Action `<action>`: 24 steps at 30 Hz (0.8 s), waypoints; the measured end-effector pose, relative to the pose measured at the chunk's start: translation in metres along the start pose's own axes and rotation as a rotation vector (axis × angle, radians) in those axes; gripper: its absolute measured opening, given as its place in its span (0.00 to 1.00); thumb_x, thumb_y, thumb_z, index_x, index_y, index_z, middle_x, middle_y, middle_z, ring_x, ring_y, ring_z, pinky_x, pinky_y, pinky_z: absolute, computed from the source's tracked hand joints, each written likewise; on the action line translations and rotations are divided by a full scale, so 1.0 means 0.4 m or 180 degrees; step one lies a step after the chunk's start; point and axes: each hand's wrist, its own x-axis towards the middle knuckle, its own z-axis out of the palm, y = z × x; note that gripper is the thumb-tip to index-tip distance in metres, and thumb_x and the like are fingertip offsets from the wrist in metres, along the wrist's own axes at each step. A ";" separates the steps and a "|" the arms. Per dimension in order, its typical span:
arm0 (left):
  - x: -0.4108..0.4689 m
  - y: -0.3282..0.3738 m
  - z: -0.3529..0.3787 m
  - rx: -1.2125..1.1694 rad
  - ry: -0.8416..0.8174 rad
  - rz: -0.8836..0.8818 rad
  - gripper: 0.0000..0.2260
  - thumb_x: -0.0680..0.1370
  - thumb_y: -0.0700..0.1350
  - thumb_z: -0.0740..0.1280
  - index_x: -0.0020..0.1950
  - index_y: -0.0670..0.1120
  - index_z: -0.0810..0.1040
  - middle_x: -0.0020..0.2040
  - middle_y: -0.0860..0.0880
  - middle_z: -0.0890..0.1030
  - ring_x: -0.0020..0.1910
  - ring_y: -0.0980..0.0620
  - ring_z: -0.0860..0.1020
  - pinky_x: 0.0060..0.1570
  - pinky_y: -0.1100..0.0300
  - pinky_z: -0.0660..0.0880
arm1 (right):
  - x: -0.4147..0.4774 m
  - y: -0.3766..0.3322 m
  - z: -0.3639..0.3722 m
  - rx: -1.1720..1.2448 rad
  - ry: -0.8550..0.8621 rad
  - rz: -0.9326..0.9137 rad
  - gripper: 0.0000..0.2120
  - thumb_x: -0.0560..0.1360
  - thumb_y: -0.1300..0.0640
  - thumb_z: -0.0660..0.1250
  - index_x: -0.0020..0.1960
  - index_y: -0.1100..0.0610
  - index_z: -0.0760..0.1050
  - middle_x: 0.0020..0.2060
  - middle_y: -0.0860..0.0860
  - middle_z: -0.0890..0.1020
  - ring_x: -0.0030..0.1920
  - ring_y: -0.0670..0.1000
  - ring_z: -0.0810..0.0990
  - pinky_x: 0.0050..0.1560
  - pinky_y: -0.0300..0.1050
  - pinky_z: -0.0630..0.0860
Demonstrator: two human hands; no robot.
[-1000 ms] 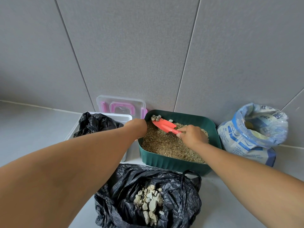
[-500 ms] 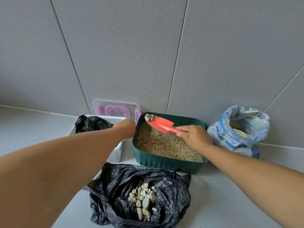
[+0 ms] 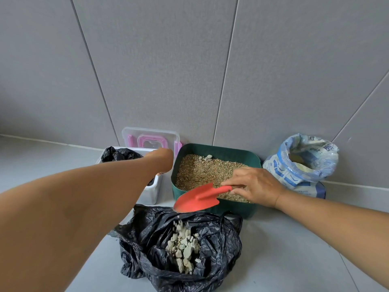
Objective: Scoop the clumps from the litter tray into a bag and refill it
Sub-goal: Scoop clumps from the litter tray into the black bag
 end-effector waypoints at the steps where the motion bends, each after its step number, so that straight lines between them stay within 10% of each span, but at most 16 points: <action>1: -0.002 0.005 -0.001 0.0032 -0.0011 0.0034 0.12 0.77 0.37 0.65 0.61 0.38 0.74 0.55 0.42 0.81 0.54 0.44 0.80 0.48 0.56 0.76 | 0.004 0.002 -0.005 0.0022 0.0028 0.0101 0.13 0.73 0.44 0.70 0.57 0.40 0.81 0.39 0.42 0.78 0.42 0.46 0.77 0.38 0.41 0.73; 11: 0.026 0.039 0.026 0.0037 -0.0063 0.0144 0.11 0.77 0.41 0.67 0.58 0.39 0.77 0.51 0.42 0.81 0.49 0.44 0.81 0.50 0.53 0.79 | 0.058 0.036 -0.003 -0.0011 -0.0887 0.2137 0.09 0.79 0.47 0.64 0.54 0.45 0.82 0.36 0.47 0.78 0.40 0.51 0.79 0.33 0.43 0.68; 24: 0.052 0.061 0.046 0.0091 0.0016 0.0060 0.14 0.78 0.36 0.62 0.64 0.39 0.74 0.59 0.42 0.78 0.58 0.42 0.78 0.54 0.54 0.75 | 0.108 0.040 0.063 0.0167 -0.0734 0.2663 0.10 0.79 0.46 0.65 0.55 0.46 0.83 0.37 0.48 0.81 0.35 0.50 0.79 0.29 0.40 0.68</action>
